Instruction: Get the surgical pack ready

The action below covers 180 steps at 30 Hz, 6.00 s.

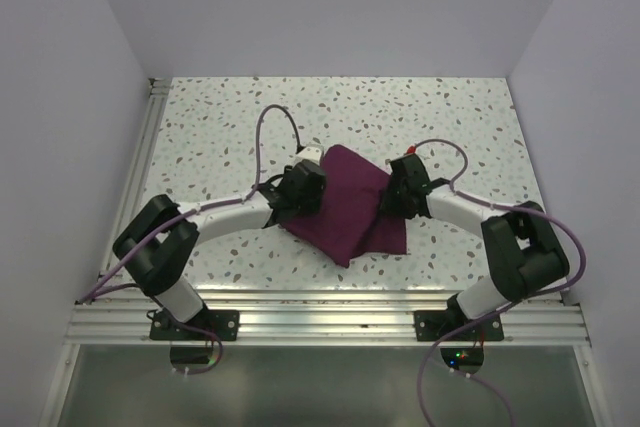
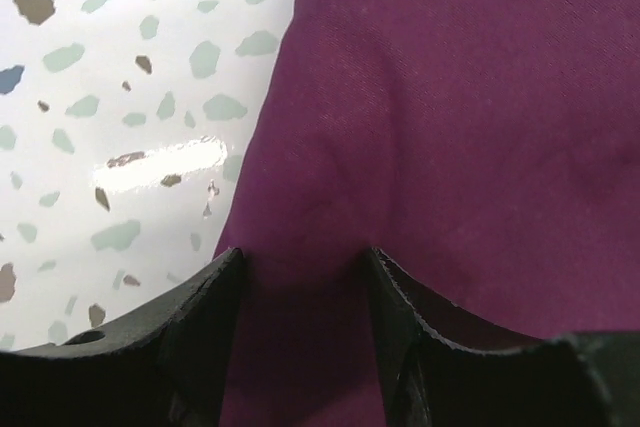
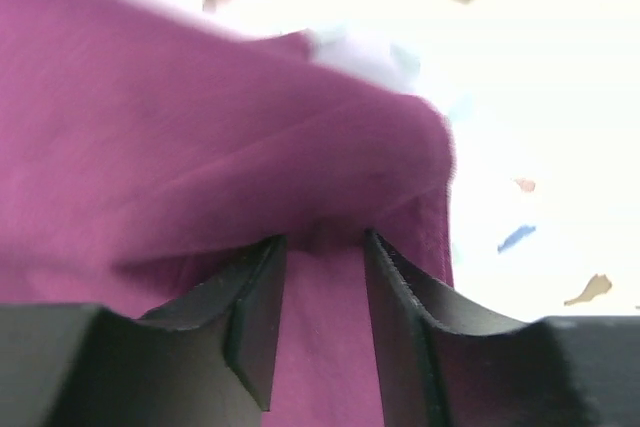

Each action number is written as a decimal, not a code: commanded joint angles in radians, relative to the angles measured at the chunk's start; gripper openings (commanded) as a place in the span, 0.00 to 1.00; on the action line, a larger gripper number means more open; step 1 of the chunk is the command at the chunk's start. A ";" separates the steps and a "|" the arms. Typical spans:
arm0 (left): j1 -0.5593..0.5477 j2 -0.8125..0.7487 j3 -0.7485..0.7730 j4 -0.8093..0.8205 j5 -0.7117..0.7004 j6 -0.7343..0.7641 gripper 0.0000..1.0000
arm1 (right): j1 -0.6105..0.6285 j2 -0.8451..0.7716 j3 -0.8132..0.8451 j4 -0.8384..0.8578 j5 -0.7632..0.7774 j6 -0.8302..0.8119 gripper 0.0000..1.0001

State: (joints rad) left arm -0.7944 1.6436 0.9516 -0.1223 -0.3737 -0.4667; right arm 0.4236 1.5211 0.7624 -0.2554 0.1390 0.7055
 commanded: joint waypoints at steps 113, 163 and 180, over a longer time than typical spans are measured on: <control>-0.316 0.190 0.813 -0.712 -0.321 0.151 0.00 | 0.092 0.008 -0.380 1.122 -0.257 0.236 0.22; -0.374 0.169 0.667 -0.511 -0.263 0.132 0.00 | 0.122 -0.052 -0.551 1.237 -0.082 0.226 0.19; -0.422 0.274 0.664 -0.421 -0.214 0.082 0.00 | 0.122 -0.056 -0.592 1.159 -0.046 0.278 0.18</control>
State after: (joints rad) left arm -1.2133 1.9064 1.6058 -0.6552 -0.5835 -0.3595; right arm 0.5430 1.4971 0.1604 0.9405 0.0475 0.9577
